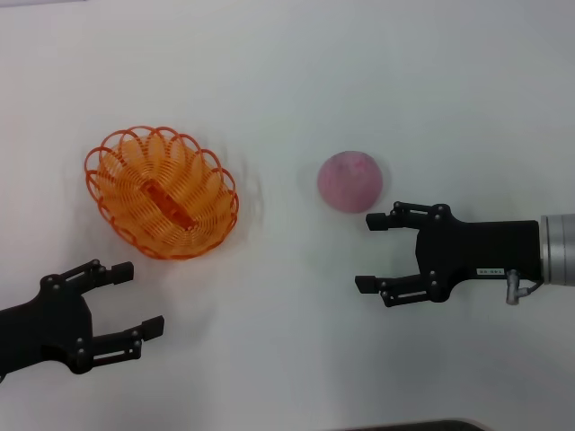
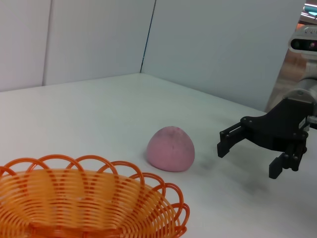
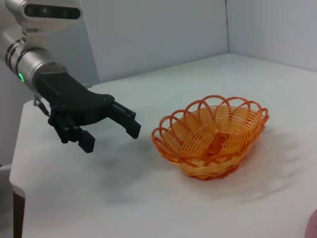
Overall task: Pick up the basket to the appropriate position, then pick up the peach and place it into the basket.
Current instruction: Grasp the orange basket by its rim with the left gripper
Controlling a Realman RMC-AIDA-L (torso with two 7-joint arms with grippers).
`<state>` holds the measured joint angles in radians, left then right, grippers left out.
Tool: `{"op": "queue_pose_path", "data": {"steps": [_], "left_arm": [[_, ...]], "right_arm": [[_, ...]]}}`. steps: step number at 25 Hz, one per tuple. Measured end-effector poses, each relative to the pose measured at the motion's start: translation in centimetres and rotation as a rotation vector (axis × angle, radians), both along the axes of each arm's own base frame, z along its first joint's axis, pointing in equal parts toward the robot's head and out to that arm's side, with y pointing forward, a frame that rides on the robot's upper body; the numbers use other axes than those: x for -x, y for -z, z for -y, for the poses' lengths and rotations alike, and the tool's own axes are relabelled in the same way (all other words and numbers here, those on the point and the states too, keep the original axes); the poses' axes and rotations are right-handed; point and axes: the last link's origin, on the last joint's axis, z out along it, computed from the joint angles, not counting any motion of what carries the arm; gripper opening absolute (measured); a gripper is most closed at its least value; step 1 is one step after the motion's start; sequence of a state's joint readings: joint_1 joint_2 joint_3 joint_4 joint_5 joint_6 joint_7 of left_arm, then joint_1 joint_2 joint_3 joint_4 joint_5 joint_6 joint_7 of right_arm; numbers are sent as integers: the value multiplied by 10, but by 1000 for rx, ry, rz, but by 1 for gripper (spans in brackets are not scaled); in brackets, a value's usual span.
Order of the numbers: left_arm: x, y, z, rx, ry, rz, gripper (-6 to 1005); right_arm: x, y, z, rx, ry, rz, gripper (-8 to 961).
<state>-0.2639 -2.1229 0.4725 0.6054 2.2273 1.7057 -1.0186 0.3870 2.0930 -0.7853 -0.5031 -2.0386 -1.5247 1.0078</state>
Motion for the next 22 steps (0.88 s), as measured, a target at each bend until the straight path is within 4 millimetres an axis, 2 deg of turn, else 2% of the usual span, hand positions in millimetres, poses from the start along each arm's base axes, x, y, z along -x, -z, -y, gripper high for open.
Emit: {"op": "queue_pose_path", "data": {"steps": [14,22], "left_arm": [[-1,0,0,0,-6,14,868],[0,-13,-10,56,-182,68,788]], "right_arm": [[2,2,-1,5,-3,-4,925],[2,2,-2,6,-3,-5,925]]}}
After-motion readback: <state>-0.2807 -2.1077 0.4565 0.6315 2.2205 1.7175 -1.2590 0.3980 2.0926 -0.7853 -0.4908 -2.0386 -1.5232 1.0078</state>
